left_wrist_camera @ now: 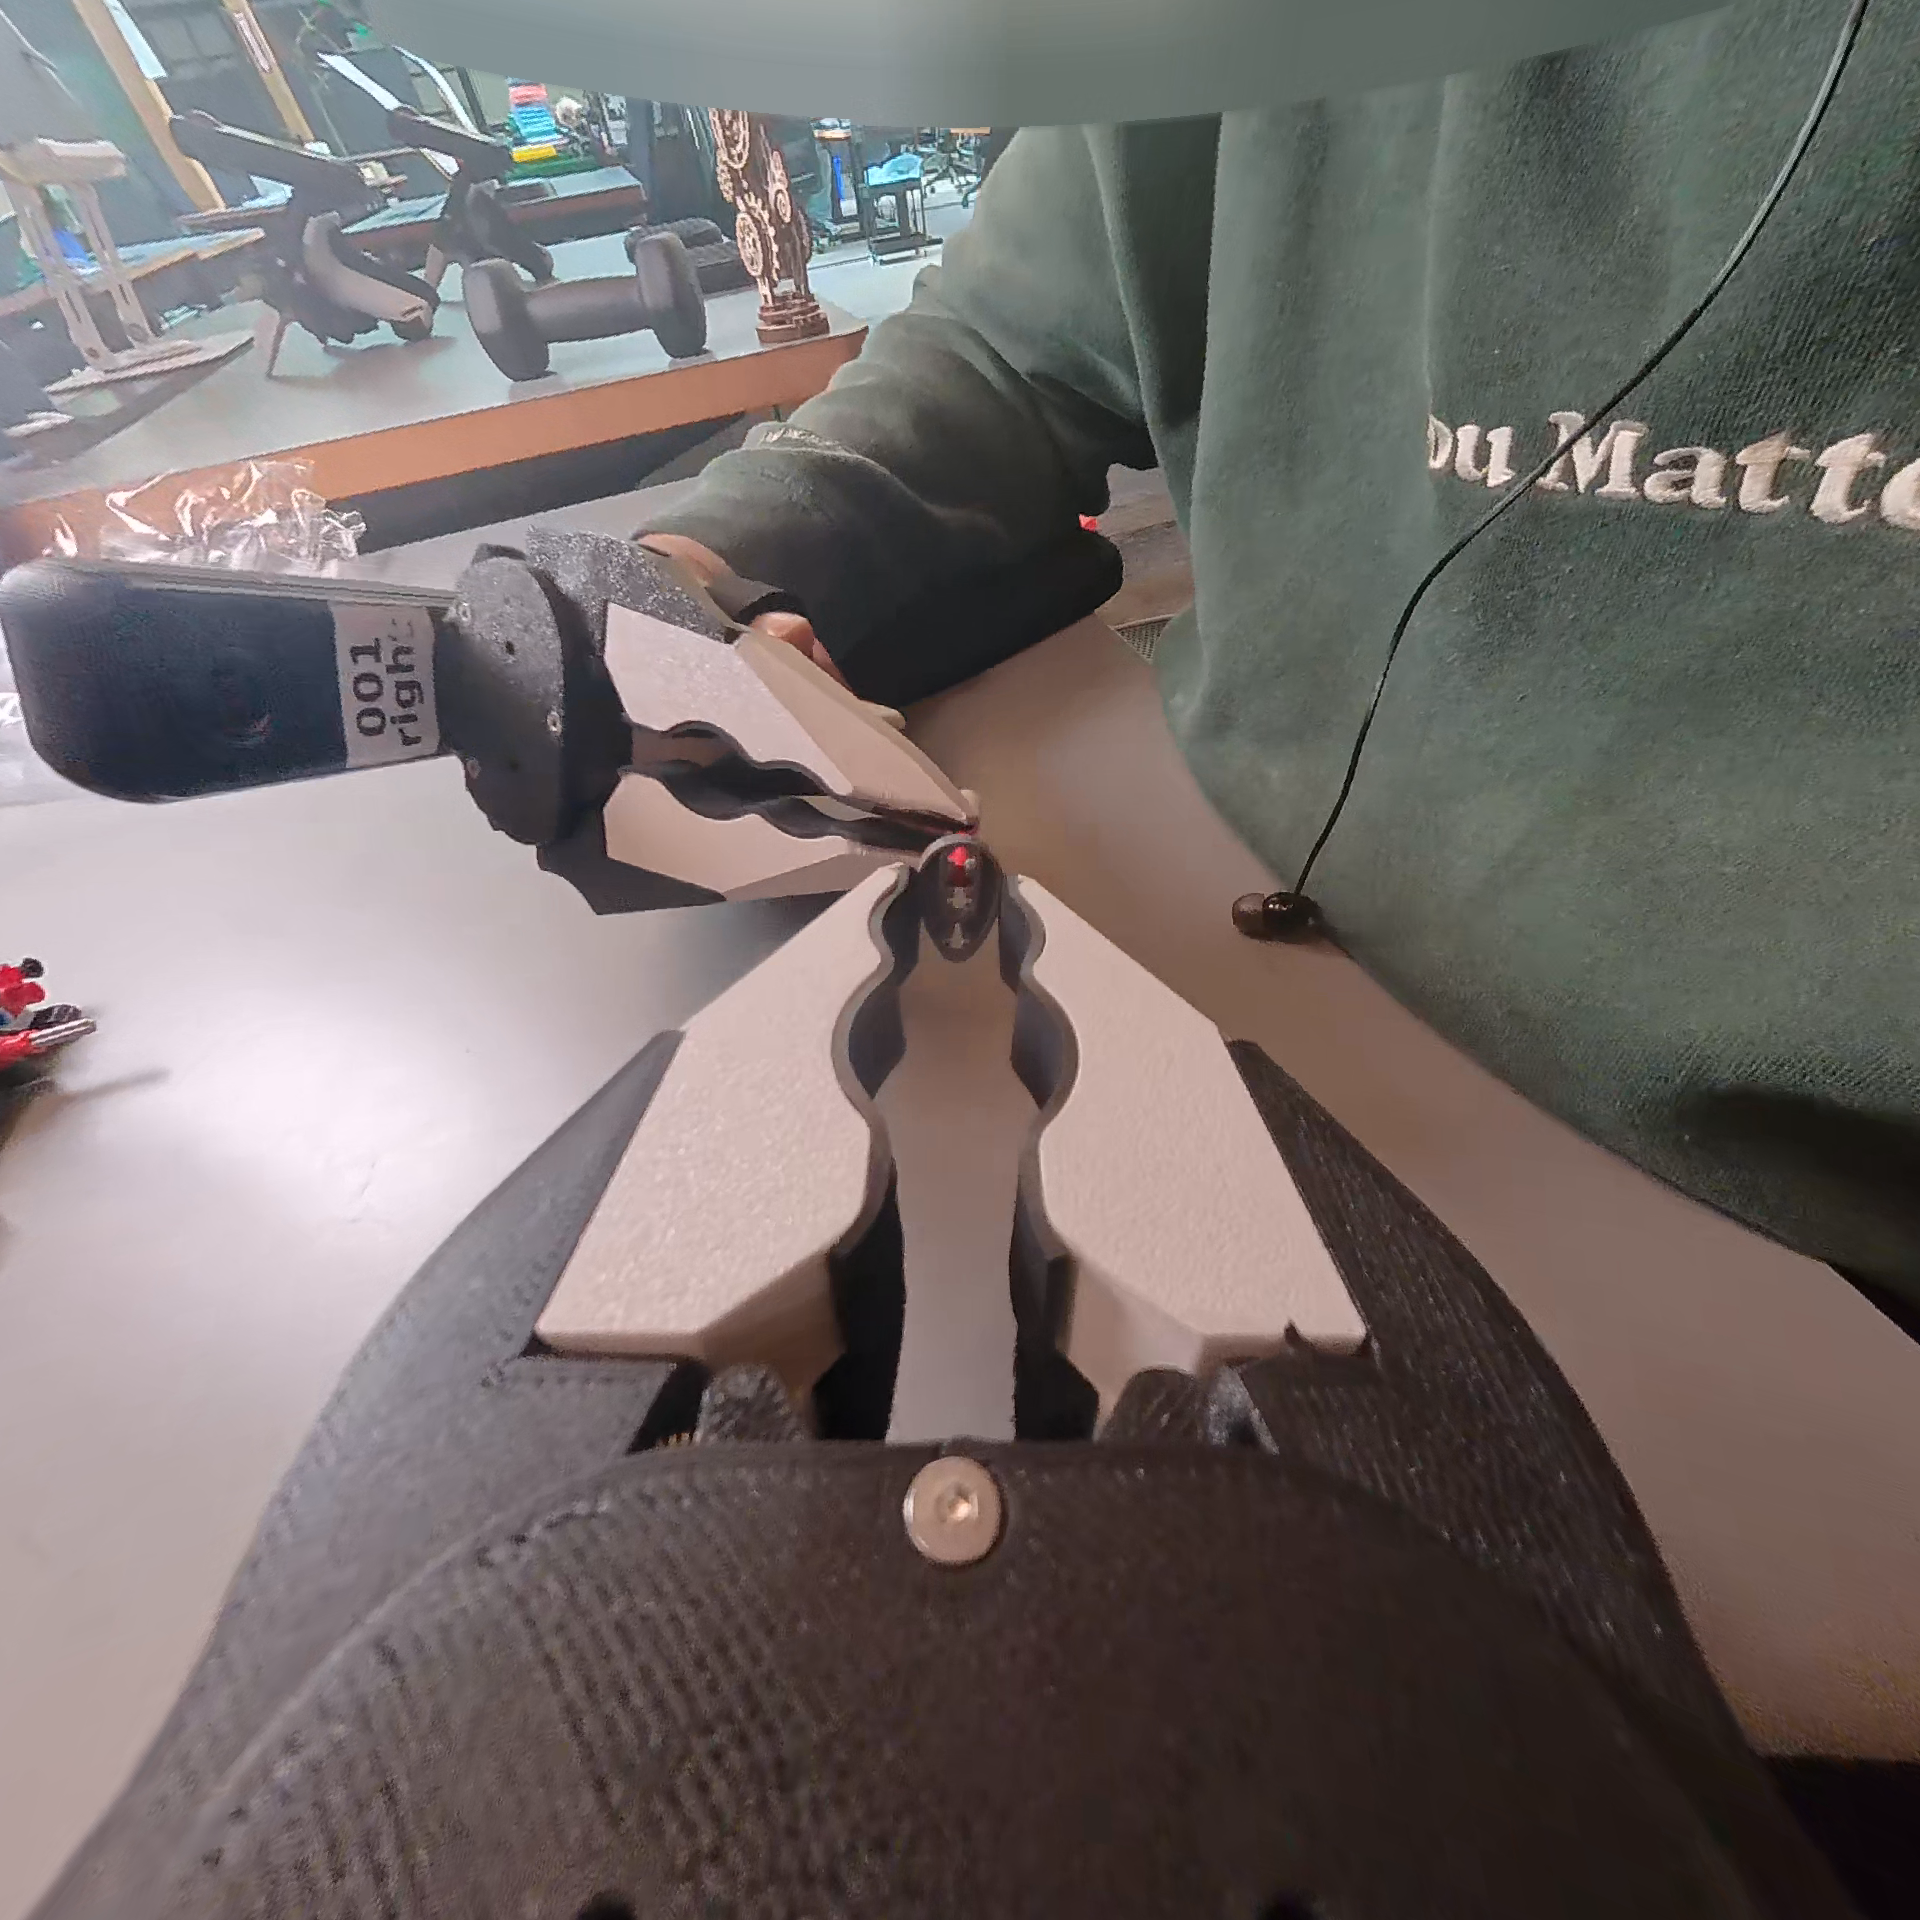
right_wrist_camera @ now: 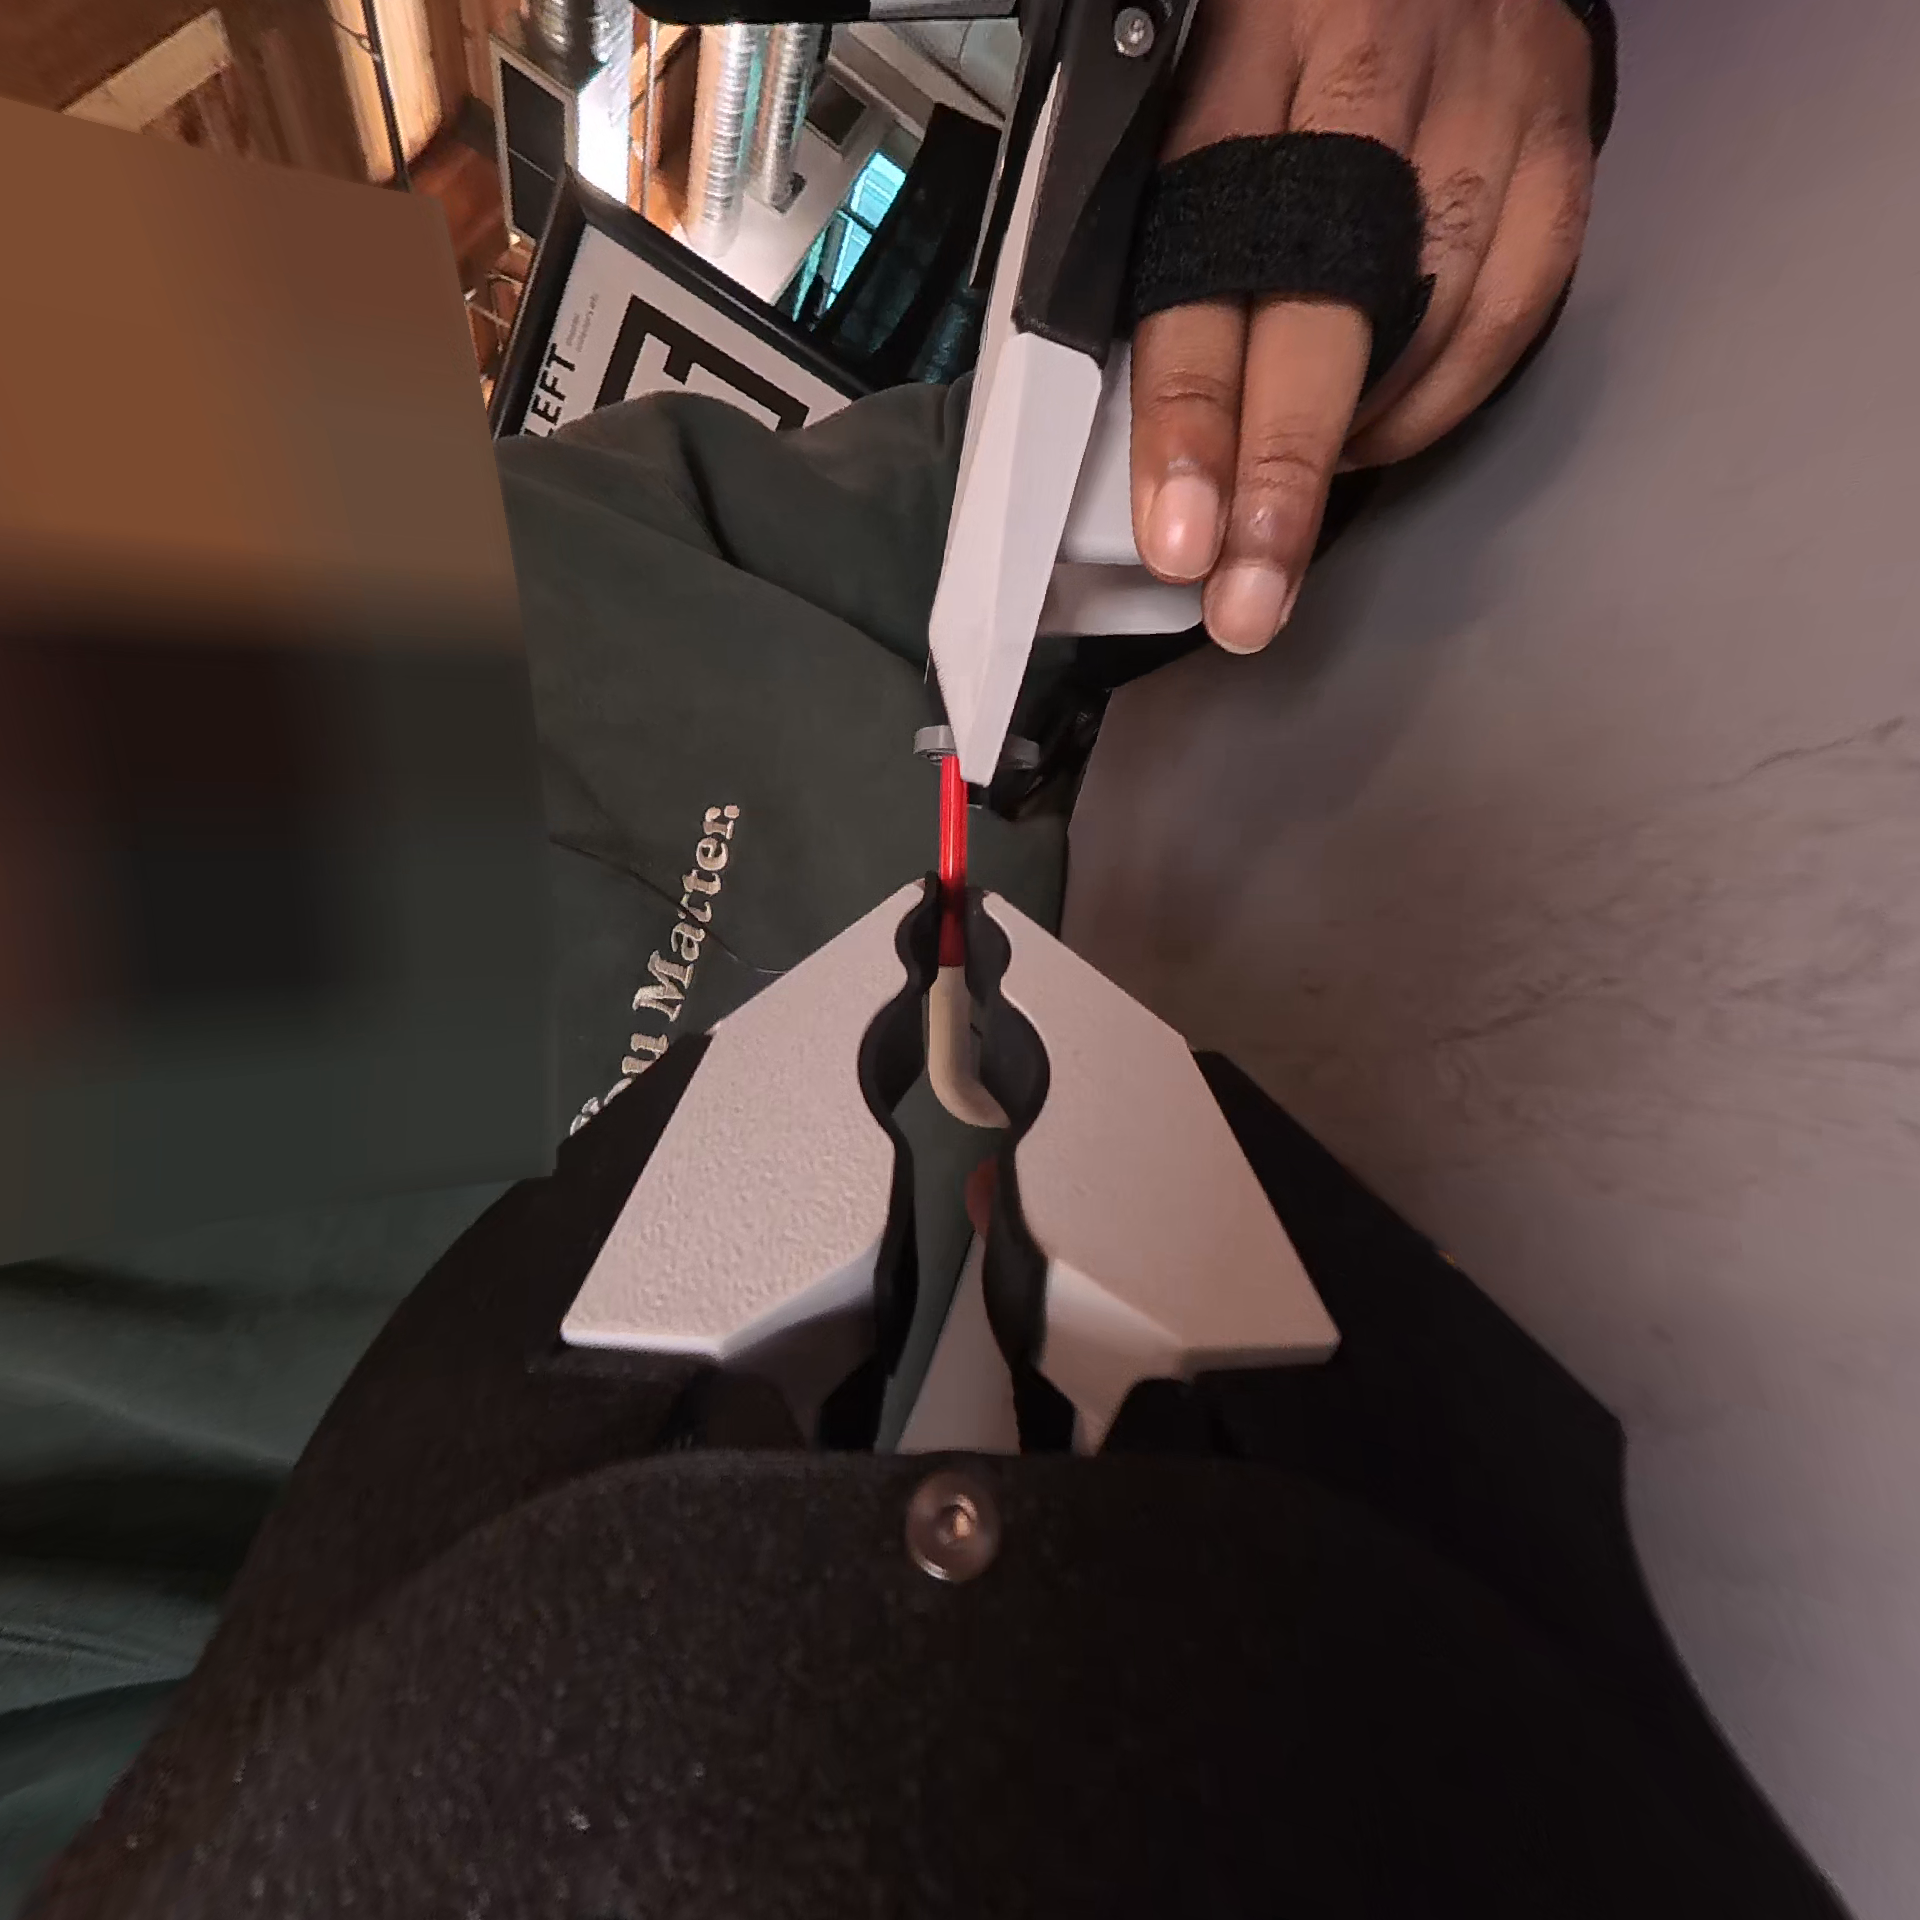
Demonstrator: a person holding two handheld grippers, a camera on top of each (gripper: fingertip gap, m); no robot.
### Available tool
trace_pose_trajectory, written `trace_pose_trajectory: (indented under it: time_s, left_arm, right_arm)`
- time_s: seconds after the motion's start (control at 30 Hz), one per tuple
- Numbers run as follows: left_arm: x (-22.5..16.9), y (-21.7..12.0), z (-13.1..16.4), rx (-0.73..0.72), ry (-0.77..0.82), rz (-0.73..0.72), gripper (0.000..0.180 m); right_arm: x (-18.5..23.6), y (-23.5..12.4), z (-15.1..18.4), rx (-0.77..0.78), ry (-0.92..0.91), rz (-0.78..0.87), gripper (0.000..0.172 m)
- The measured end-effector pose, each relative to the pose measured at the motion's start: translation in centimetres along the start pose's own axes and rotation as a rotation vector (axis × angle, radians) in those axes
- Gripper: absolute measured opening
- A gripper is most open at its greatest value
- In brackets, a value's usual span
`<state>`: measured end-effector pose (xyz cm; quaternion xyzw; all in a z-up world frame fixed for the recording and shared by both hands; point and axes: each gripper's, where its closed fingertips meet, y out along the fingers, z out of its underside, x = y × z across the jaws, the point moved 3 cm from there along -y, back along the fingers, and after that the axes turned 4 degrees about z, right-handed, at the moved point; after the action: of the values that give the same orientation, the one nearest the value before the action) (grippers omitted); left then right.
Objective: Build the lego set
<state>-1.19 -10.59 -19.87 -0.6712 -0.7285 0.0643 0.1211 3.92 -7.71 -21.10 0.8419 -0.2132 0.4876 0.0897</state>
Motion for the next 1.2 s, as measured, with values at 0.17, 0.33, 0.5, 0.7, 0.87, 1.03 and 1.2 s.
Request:
trace_pose_trajectory:
  time_s: [0.17, 0.33, 0.5, 0.7, 0.87, 1.03, 1.2]
  left_arm:
    - [-0.4, 0.4, 0.0, 0.012, -0.001, 0.02, 0.013]
    - [-0.5, 0.5, 0.1, 0.014, -0.008, 0.03, 0.013]
    - [0.1, 0.2, 0.5, 0.021, -0.065, 0.008, 0.013]
    - [0.4, 0.5, 1.5, 0.071, -0.089, -0.008, 0.013]
    - [0.5, 1.1, 3.3, 0.198, -0.067, -0.032, 0.013]
    - [0.5, 1.2, 3.4, 0.212, -0.05, -0.04, 0.013]
    - [1.3, 0.7, 1.9, 0.085, -0.063, -0.08, 0.013]
  right_arm:
    - [0.2, 0.5, 0.5, 0.022, -0.016, -0.03, 0.0]
    - [0.2, 0.5, 0.6, 0.025, -0.015, -0.033, 0.0]
    - [-0.5, -0.1, 0.2, 0.009, -0.036, 0.036, 0.0]
    - [-1.7, -0.8, 0.5, 0.053, -0.07, 0.166, 0.0]
    - [-3.2, -0.7, 1.3, 0.123, -0.065, 0.287, 0.0]
    - [-3.5, -0.9, 1.2, 0.123, -0.06, 0.293, 0.0]
    - [-2.7, -1.5, 0.2, 0.047, -0.07, 0.228, 0.0]
